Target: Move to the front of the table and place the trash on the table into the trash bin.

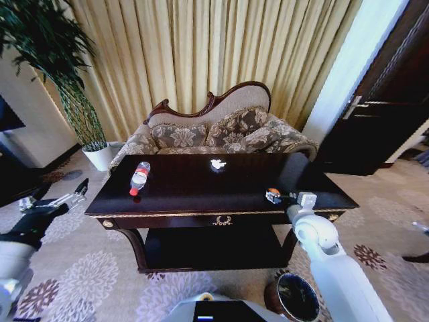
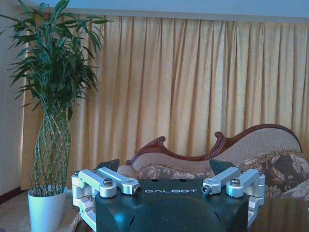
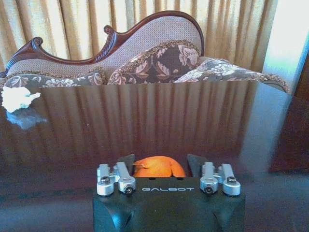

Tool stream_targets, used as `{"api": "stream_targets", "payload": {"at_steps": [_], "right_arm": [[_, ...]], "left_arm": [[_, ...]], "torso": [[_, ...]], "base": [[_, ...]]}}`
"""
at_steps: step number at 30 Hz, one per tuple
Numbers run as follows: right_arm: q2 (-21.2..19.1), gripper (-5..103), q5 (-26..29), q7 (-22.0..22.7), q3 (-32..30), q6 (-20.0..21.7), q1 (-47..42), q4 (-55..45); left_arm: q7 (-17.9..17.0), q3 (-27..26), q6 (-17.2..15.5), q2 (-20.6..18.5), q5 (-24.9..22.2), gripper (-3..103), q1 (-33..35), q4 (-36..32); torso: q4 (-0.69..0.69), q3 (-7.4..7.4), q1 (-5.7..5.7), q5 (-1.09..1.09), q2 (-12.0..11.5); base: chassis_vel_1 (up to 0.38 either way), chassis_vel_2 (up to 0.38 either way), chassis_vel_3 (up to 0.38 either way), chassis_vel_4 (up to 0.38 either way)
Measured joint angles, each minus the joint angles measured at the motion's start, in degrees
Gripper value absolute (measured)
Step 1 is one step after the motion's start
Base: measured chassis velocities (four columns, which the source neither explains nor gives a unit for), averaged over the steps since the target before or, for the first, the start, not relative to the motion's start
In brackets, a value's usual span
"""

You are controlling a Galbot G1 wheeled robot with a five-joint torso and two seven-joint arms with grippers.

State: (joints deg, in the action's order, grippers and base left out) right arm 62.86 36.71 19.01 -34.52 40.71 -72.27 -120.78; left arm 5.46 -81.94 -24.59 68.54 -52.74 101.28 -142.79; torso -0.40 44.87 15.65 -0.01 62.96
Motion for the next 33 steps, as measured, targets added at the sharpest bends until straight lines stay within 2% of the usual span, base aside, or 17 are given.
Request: {"api": "stream_targets", "payload": {"at_steps": [1,2,4,5,6,9,10,11,13,16,18,21,22,24,25,27,33], "right_arm": [[0.0,57,-0.1,-0.1,0.0,0.0,0.0,0.0],[0.0,57,-0.1,-0.1,0.0,0.0,0.0,0.0],[0.1,45,-0.2,-0.3,0.0,0.0,0.0,-0.1],[0.1,45,-0.2,-0.3,0.0,0.0,0.0,-0.1],[0.1,40,-0.2,-0.4,0.0,0.0,-0.1,-0.1],[0.1,34,-0.4,-0.5,-0.1,0.0,-0.3,-0.1],[0.1,23,-0.4,-0.5,-0.2,-0.1,-0.4,-0.1],[0.1,18,-0.5,-0.5,-0.2,-0.3,-0.5,-0.1],[0.1,18,-0.6,-0.5,-0.3,-0.6,-0.6,-0.1],[0.2,4,-0.7,-0.4,-0.4,-3.2,-1.0,-0.2],[0.2,3,-0.8,-0.5,-0.4,-4.9,-1.1,-0.4],[0.0,3,-2.1,-4.2,-0.8,-14.2,-1.7,-1.5],[0.0,3,-2.1,-4.2,-0.8,-14.2,-1.7,-1.5],[-0.1,3,-2.7,-7.0,-1.4,-21.1,-2.1,-2.5],[-0.1,3,-2.7,-7.0,-1.4,-21.1,-2.1,-2.5],[0.0,3,-2.7,-8.9,-2.2,-25.4,-2.9,-3.6],[0.6,3,-2.3,-9.4,-2.8,-26.7,-4.6,-6.1]], "left_arm": [[0.0,-0.2,0.2,0.0,-0.2,100,0.1,0.0],[0.0,-0.2,0.2,0.0,-0.2,100,0.1,0.0],[0.2,-0.7,0.4,0.0,-0.4,100,0.2,0.1],[0.2,-0.7,0.4,0.0,-0.4,100,0.2,0.1],[0.3,-0.8,0.5,0.0,-0.5,100,0.3,0.1],[0.5,-0.8,0.6,0.1,-0.5,100,0.3,0.0],[0.5,-0.8,0.6,0.1,-0.5,100,0.4,0.0],[0.5,-0.8,0.6,0.2,-0.5,100,0.4,-0.1],[0.5,-0.8,0.6,0.2,-0.5,100,0.4,-0.1],[0.5,-0.8,0.9,0.2,-0.5,100,0.4,-0.3],[0.6,-0.8,1.0,0.2,-0.5,100,0.4,-0.3],[0.5,-0.8,1.4,0.2,-0.5,100,0.4,-0.3],[0.5,-0.8,1.4,0.2,-0.5,100,0.4,-0.3],[0.5,-0.8,1.9,0.1,-0.5,100,0.4,-0.4],[0.5,-0.8,1.9,0.1,-0.5,100,0.4,-0.4],[0.5,-0.6,2.3,0.2,-0.5,100,0.4,-0.4],[0.6,-0.5,2.7,0.2,-0.6,100,0.4,-0.4]], "torso": [[0.00,0.00,0.00,0.00,0.0],[0.00,0.00,0.00,0.00,0.0],[0.00,0.00,0.00,0.01,0.0],[0.00,0.00,0.00,0.01,0.0],[0.00,0.00,0.00,0.01,0.0],[0.00,0.00,0.00,0.01,0.0],[0.00,0.00,0.00,0.01,0.0],[0.00,0.00,0.00,0.01,0.0],[0.01,0.00,0.00,0.01,0.0],[0.00,0.01,0.00,0.03,0.0],[0.00,0.01,0.00,0.04,0.0],[0.00,0.01,0.00,0.02,0.0],[0.00,0.01,0.00,0.02,0.0],[0.00,0.01,0.00,0.00,0.0],[0.00,0.01,0.00,0.00,0.0],[0.00,0.01,0.00,0.00,0.0],[0.00,0.01,0.00,0.01,0.0]], "base": [[0.000,0.000,0.000,0.000],[0.000,0.000,0.000,0.000],[0.000,0.000,0.000,0.000],[0.000,0.000,0.000,0.000],[0.000,0.000,0.000,0.000],[0.000,0.000,0.000,0.000],[0.000,0.000,0.000,0.000],[0.000,0.000,0.000,0.000],[0.000,0.000,0.000,0.000],[0.000,0.000,0.000,0.000],[0.000,0.000,0.000,0.000],[0.000,0.000,0.000,0.000],[0.000,0.000,0.000,0.000],[0.000,0.000,0.000,0.000],[0.000,0.000,0.000,0.000],[0.000,0.000,0.000,0.000],[0.000,0.000,0.000,0.000]]}}
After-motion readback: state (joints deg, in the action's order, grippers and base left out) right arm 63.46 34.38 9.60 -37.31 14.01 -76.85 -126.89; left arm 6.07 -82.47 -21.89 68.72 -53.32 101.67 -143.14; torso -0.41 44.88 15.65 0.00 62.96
